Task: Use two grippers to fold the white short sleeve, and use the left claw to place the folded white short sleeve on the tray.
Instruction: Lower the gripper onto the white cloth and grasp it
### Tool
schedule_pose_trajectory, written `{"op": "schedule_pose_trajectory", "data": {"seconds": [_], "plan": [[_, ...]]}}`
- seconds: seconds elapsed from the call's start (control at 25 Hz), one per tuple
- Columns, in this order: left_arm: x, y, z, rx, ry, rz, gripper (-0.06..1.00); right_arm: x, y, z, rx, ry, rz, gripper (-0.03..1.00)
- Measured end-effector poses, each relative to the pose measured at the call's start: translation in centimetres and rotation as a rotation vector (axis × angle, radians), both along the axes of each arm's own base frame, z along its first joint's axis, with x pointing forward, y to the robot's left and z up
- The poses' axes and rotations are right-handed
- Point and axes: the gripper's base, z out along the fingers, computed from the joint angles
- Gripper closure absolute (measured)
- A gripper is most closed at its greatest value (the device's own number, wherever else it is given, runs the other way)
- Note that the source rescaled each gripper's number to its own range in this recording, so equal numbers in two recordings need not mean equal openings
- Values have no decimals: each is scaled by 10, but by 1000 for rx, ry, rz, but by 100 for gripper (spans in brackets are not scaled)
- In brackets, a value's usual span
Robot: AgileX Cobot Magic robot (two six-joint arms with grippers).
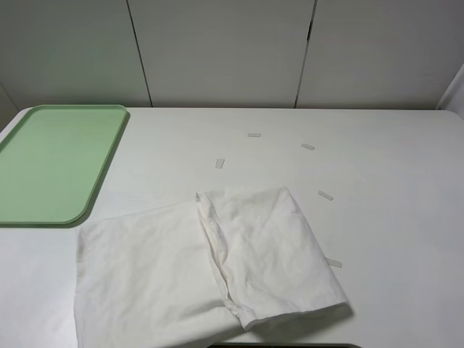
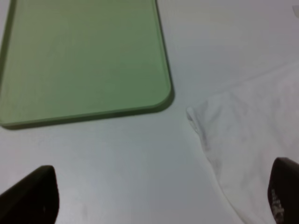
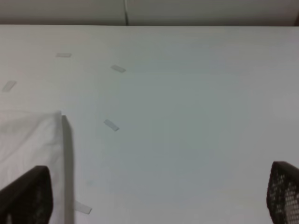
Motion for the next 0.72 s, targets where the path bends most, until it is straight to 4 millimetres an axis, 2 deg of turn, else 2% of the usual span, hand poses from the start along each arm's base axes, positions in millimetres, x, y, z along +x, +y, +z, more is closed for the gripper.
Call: {"op": "schedule_pose_trajectory", "data": {"seconds": [0.72], "plan": [[0,0,0,0,0,0,6,0,-2,0,14,2,-36,-3]]}}
